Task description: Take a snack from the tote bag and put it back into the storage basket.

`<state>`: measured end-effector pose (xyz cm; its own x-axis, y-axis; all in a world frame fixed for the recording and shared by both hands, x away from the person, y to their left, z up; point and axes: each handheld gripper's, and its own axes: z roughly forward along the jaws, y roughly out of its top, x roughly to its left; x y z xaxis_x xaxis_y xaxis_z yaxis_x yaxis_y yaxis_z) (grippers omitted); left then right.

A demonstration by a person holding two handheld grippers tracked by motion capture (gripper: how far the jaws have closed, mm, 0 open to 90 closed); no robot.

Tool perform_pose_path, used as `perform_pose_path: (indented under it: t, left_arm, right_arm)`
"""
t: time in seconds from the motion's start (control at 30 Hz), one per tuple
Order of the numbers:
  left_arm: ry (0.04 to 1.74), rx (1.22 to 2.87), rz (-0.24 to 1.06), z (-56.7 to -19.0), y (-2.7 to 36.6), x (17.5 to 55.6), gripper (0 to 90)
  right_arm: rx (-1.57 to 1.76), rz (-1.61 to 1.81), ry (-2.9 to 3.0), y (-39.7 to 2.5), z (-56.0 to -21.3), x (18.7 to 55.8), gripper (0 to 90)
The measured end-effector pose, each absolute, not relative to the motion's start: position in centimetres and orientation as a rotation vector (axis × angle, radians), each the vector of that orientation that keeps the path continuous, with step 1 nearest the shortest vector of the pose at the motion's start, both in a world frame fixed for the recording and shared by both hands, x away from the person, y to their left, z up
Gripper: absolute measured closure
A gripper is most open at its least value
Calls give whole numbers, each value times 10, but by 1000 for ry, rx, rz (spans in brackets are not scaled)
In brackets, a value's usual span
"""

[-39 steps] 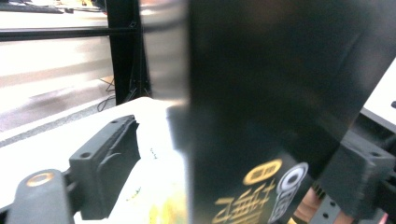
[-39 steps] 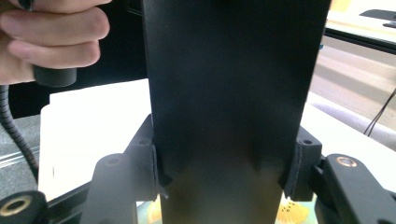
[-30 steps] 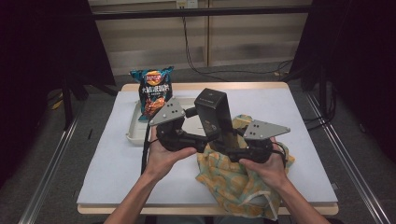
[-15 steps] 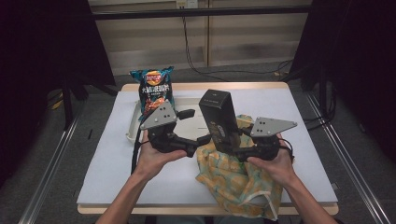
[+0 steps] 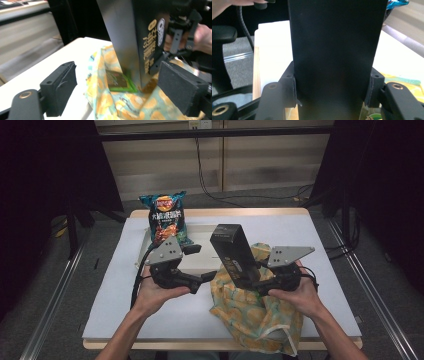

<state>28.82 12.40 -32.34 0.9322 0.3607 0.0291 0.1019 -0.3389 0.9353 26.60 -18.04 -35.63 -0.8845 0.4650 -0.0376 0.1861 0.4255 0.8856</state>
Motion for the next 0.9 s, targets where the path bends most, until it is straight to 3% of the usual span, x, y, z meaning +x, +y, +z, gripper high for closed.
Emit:
perform_pose_path:
  t: [0.47,0.9]
  left_arm:
    - [282,2008,203,-336,137,286,185]
    - [126,2098,173,-324,141,284,240]
  right_arm:
    - [451,1229,2621,-174,-358,268,431]
    - [355,1087,2760,-158,-371,268,431]
